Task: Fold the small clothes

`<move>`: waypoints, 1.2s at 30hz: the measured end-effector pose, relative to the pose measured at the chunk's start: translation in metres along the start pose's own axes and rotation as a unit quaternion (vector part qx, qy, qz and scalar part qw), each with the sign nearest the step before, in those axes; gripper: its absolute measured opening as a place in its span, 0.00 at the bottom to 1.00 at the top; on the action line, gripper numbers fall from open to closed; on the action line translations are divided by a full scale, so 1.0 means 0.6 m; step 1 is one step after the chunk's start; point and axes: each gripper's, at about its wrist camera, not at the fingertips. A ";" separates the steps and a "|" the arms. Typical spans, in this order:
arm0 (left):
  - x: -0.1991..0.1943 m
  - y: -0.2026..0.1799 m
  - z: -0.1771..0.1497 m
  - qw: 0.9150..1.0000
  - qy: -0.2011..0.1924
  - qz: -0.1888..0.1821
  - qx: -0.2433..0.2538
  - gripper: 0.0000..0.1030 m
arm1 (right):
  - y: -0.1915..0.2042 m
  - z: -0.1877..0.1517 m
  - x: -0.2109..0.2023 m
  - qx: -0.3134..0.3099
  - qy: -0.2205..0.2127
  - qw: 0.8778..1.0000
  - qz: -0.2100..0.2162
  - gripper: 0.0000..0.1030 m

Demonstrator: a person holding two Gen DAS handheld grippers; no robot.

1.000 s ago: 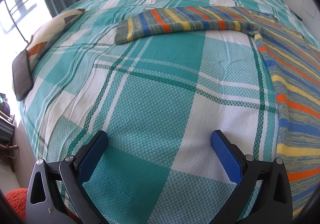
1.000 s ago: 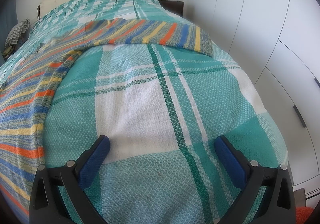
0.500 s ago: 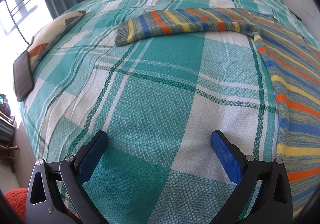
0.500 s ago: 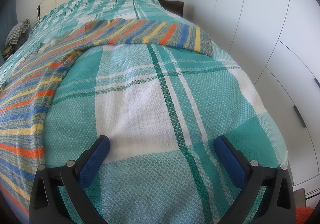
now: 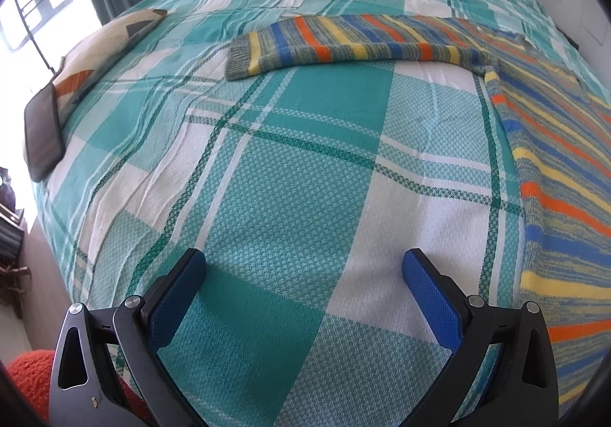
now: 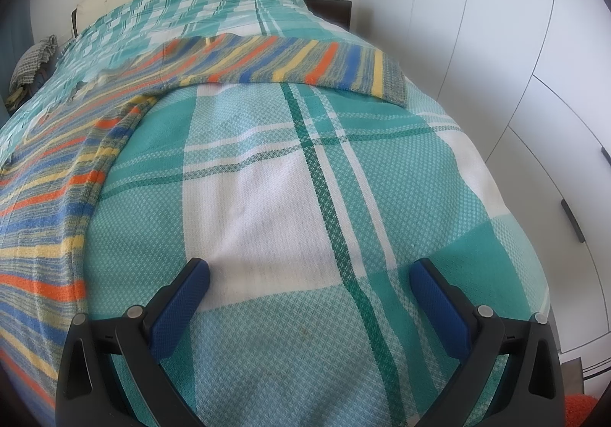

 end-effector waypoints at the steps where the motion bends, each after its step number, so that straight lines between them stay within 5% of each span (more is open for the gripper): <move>1: -0.004 0.004 0.002 1.000 0.004 -0.008 -0.004 0.99 | -0.004 0.005 -0.003 -0.001 0.008 1.000 0.010 1.00; 6: -0.044 0.020 0.004 0.998 -0.024 -0.052 -0.036 0.99 | -0.107 0.082 -0.007 0.118 0.002 0.981 0.154 1.00; 12: -0.058 0.009 0.006 0.997 -0.045 -0.046 -0.039 0.99 | -0.236 0.210 0.091 0.267 0.033 0.941 0.205 0.91; 16: -0.038 -0.004 0.001 0.999 -0.028 -0.026 -0.021 0.99 | -0.255 0.250 0.174 0.299 0.087 0.921 0.232 0.82; 20: -0.021 -0.011 -0.003 1.000 -0.013 -0.013 -0.008 0.99 | -0.241 0.275 0.210 0.276 0.106 0.933 0.207 0.80; 23: -0.013 -0.013 -0.005 1.000 -0.008 -0.009 -0.010 0.99 | -0.207 0.282 0.224 0.233 0.128 0.948 0.173 0.68; 26: -0.013 -0.015 -0.005 1.000 -0.009 -0.007 -0.011 0.99 | -0.168 0.301 0.232 0.151 0.137 0.974 0.096 0.43; 28: -0.014 -0.014 -0.006 1.000 -0.009 -0.009 -0.013 0.99 | -0.140 0.313 0.214 0.097 0.126 0.986 0.047 0.14; 31: -0.016 -0.011 -0.005 1.000 -0.007 -0.016 -0.017 0.99 | -0.101 0.340 0.173 0.024 0.107 0.994 -0.015 0.05; 34: -0.016 -0.006 -0.001 0.999 -0.005 -0.034 -0.025 0.99 | -0.055 0.369 0.091 -0.017 0.052 0.998 -0.017 0.05; 36: -0.017 -0.005 0.004 0.998 -0.007 -0.051 -0.030 0.99 | -0.013 0.385 0.023 -0.018 0.011 0.999 0.035 0.05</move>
Point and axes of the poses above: each gripper's, at about its wrist camera, not at the fingertips, and x roughly the way its jaws point, y to its left, z to its top, and after that the axes turned 7 degrees about -z, right-handed
